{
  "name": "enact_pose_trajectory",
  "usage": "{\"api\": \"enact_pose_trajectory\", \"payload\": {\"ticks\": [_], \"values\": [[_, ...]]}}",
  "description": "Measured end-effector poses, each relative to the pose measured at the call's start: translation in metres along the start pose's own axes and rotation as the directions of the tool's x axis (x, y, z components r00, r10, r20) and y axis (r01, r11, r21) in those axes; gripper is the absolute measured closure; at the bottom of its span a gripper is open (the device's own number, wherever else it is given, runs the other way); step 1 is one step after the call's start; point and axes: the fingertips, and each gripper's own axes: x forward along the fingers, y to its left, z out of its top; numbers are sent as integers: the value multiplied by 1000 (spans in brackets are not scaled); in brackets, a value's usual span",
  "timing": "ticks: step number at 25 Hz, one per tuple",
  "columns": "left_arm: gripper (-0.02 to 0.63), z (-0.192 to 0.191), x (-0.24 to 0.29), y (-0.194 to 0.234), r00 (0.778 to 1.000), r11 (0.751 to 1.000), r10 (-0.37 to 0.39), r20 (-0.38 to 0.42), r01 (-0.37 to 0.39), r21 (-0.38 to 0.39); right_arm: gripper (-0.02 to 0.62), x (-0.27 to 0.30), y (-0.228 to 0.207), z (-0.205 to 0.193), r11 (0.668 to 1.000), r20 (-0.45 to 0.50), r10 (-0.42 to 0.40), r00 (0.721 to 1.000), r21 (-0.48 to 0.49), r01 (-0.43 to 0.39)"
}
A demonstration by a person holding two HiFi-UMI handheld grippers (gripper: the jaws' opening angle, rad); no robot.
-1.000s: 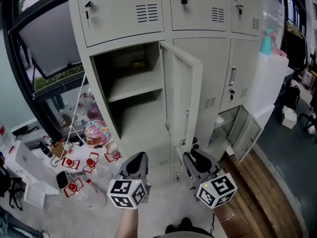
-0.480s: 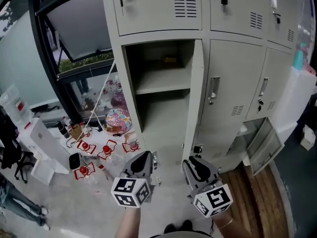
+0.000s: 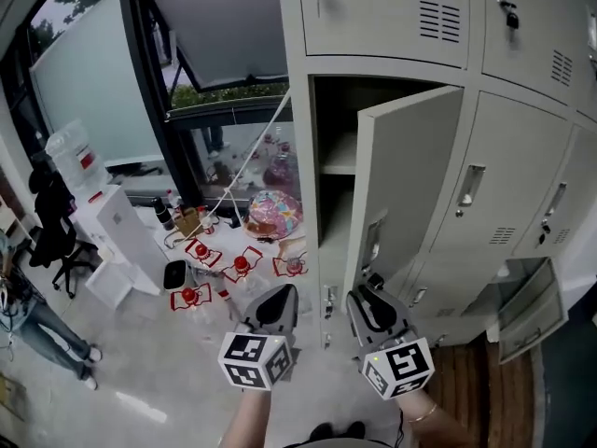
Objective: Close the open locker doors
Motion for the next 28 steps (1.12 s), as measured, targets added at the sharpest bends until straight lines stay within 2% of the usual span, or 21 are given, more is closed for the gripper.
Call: {"api": "enact_pose_trajectory", "payload": {"ticks": [11, 28], "values": [[584, -1, 2, 37, 996, 995, 94, -5, -94, -12, 528, 69, -5, -11, 996, -45, 23, 999, -87, -27], [584, -5, 10, 57, 990, 990, 138, -16, -138, -22, 528, 145, -52, -48, 989, -160, -77, 984, -135, 56]]}}
